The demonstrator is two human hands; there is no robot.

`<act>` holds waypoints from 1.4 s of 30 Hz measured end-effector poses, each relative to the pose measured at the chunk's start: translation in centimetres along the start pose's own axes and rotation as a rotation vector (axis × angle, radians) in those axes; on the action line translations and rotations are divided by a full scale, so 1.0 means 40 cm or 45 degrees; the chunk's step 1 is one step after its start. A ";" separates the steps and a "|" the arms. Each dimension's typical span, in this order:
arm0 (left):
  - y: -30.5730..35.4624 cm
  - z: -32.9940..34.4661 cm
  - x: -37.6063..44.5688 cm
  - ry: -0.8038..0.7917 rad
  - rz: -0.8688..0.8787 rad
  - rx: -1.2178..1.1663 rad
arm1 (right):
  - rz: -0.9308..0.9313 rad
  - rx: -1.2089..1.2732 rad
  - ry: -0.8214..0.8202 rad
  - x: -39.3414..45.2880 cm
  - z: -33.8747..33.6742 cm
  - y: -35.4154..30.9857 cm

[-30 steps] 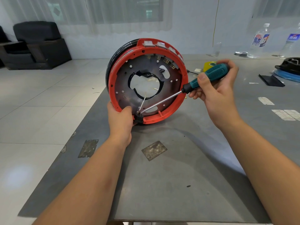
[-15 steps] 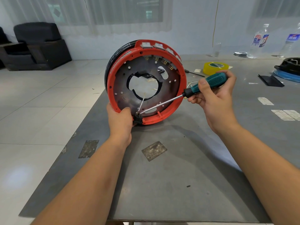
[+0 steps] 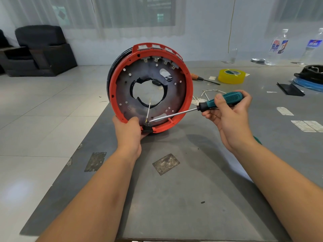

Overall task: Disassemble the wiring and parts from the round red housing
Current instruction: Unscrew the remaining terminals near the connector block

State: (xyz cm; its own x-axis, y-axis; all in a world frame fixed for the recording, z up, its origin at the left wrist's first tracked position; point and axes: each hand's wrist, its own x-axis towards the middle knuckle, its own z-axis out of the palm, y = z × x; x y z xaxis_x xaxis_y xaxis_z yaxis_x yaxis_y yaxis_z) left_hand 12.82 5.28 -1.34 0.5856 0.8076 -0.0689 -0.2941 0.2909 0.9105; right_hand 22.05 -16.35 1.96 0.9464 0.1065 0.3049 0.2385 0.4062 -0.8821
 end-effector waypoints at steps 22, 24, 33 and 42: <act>-0.002 -0.011 0.021 -0.008 -0.066 -0.157 | 0.268 -0.197 -0.009 0.019 -0.065 -0.002; -0.002 -0.013 0.022 -0.018 -0.070 -0.208 | 0.350 -0.179 -0.058 0.011 -0.058 0.016; 0.000 -0.023 0.032 -0.054 -0.045 -0.238 | 0.349 -0.957 -0.408 0.005 -0.078 0.021; -0.005 -0.022 0.029 -0.096 -0.026 -0.137 | 0.150 -1.540 -0.711 0.018 -0.097 0.027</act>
State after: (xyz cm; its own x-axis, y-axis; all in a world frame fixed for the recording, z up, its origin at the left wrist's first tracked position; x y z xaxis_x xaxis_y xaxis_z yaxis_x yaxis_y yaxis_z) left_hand 12.87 6.61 -1.96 0.6459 0.7616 -0.0522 -0.3584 0.3630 0.8601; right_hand 23.85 -19.36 -0.16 0.8285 0.5574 0.0545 0.4786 -0.6541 -0.5858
